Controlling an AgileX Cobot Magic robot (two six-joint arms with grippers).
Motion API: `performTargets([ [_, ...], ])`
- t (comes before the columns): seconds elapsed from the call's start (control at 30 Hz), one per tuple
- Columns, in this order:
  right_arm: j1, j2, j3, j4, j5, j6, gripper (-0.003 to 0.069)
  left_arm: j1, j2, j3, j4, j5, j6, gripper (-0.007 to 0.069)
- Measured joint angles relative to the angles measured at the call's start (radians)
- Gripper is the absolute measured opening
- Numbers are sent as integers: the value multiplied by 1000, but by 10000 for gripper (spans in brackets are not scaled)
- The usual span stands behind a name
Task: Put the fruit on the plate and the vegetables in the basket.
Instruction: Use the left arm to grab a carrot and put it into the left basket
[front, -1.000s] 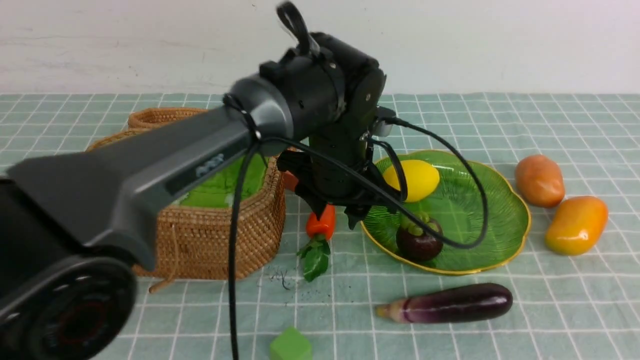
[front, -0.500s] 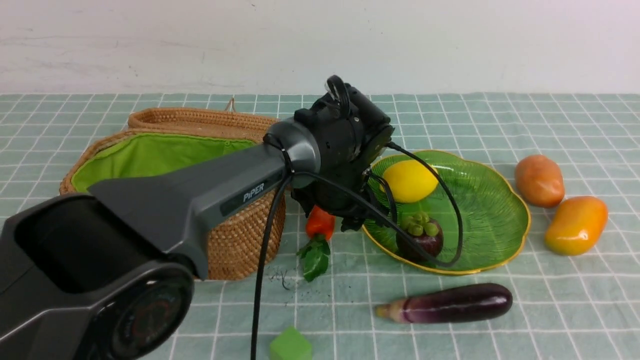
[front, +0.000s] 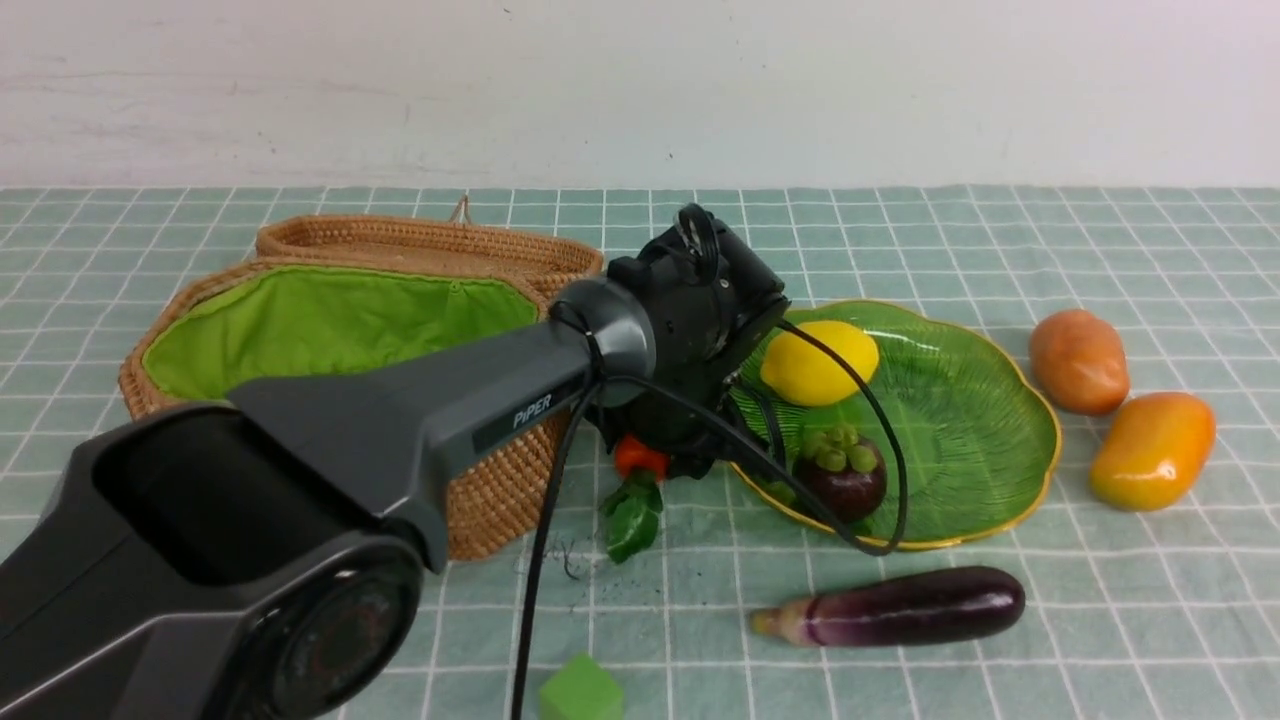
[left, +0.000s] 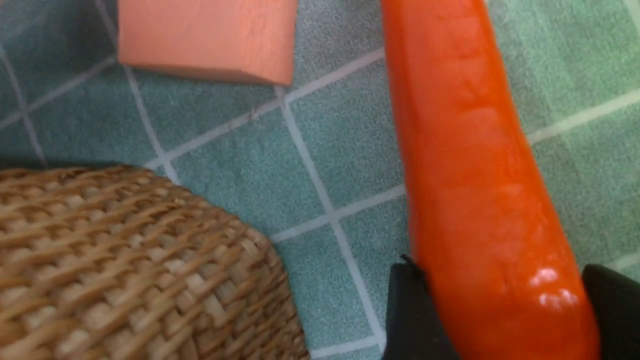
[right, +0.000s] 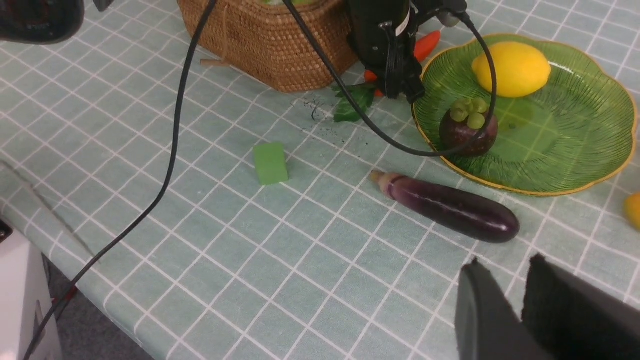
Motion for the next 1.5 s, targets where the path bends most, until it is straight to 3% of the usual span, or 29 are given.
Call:
performTargets([
  [0.4, 0, -4, 0, 12, 0, -1, 141, -1, -70, -74, -3, 80, -8, 386],
  [0.5, 0, -4, 0, 12, -23, -1, 141, -1, -173, -145, -51, 143, 79, 386],
  [0.67, 0, -4, 3, 12, -89, -1, 142, -1, -356, -144, -149, 194, 316, 386],
  [0.8, 0, -4, 3, 12, -162, -6, 142, 36, -620, 44, -163, 196, 725, 386],
  [0.83, 0, -4, 3, 12, -165, -8, 142, 40, -631, 54, -163, 196, 725, 386],
  [0.93, 0, -4, 3, 12, -204, -43, 143, 158, -764, 233, -159, 196, 1030, 386],
  [1.0, 0, -4, 4, 12, -222, -53, 143, 204, -782, 283, -157, 196, 1117, 386],
  [1.03, 0, -4, 4, 13, -239, -66, 143, 263, -787, 343, -151, 188, 1224, 386],
  [1.1, 0, -4, 4, 14, -254, -72, 143, 317, -770, 406, -150, 150, 1289, 386],
  [1.3, 0, -4, 4, 16, -254, -73, 143, 384, -683, 525, -116, -48, 1316, 386],
  [1.5, 0, -4, 4, 23, -236, -73, 143, 384, -639, 532, -70, -160, 1240, 398],
])
